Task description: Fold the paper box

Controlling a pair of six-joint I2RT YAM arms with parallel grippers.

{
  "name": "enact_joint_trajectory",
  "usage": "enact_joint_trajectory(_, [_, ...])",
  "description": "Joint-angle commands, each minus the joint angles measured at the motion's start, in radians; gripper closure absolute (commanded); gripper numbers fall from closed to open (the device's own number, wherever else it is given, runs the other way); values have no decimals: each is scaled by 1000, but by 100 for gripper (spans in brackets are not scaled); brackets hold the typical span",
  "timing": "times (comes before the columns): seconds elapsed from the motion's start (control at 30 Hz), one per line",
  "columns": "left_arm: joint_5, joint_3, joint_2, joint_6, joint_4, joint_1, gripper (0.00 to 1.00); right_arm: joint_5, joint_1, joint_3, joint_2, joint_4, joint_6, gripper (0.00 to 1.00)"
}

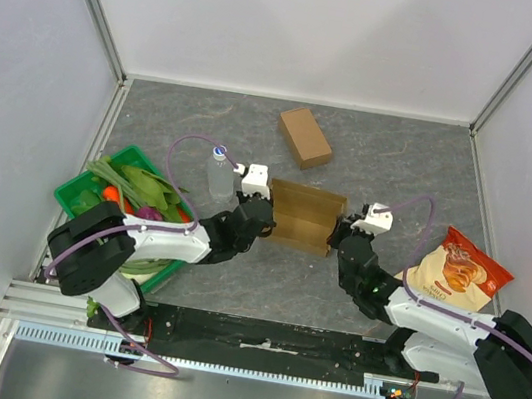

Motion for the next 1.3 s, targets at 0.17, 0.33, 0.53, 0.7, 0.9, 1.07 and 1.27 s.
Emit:
enact_joint_trajectory(0.17, [116, -128, -65, 12, 130, -19, 98, 243, 102, 22, 53, -96, 262, 100])
enact_joint_trajectory(0.33, [137, -179, -90, 37, 146, -23, 98, 293, 142, 21, 91, -155, 308, 100])
enact_joint_trajectory(0.53, [136, -204, -82, 22, 148, -24, 98, 286, 160, -26, 64, -161, 305, 100])
enact_joint_trajectory(0.7, [119, -165, -82, -67, 67, -27, 98, 286, 165, -49, 30, -184, 285, 100])
enact_joint_trajectory(0.9, [140, -35, -79, -135, -84, -35, 98, 274, 167, -34, 34, -167, 264, 100])
enact_joint_trajectory(1.07, [163, -9, -25, -172, -102, -44, 98, 260, 167, -34, 54, -155, 270, 100])
enact_joint_trajectory(1.27, [116, 5, 28, -152, -105, -61, 98, 254, 165, -46, 73, -138, 288, 100])
